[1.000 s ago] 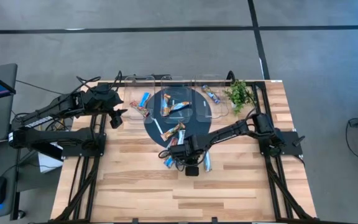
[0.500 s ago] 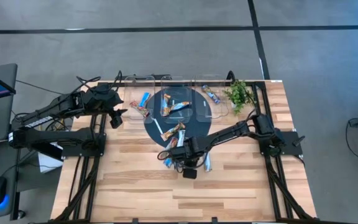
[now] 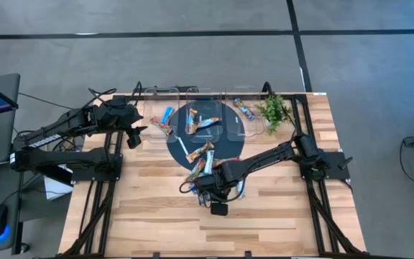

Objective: Pick and place Granola Bars by type
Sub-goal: Put the blue granola bar into the right transparent bin

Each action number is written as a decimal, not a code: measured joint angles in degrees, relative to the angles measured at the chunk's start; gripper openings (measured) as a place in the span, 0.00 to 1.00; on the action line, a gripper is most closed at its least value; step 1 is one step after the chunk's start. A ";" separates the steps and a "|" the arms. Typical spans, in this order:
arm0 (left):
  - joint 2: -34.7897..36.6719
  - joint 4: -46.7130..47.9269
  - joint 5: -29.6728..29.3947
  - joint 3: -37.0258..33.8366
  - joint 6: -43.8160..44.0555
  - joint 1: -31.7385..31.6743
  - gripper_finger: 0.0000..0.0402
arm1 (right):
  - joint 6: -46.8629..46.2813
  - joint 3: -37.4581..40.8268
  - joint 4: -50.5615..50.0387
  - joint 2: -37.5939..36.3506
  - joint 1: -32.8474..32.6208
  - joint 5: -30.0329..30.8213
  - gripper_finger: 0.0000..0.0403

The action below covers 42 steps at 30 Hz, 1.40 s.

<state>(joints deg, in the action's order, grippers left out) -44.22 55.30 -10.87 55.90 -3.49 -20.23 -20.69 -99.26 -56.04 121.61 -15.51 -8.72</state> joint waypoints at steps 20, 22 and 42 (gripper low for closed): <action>-0.03 -5.67 0.04 0.00 -1.86 0.00 0.48 | -19.84 -0.31 -13.37 -26.99 15.98 22.91 0.14; -0.03 -5.73 0.05 0.00 -1.51 0.00 0.48 | -19.87 -0.31 -15.21 -28.39 18.97 24.19 0.14; -0.04 -10.21 0.00 0.00 10.60 0.02 0.48 | -4.05 -0.20 -22.12 -17.07 43.77 14.03 0.15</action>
<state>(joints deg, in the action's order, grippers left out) -44.26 45.09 -10.87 55.90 7.11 -20.21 -24.74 -99.46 -78.16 104.54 28.26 5.31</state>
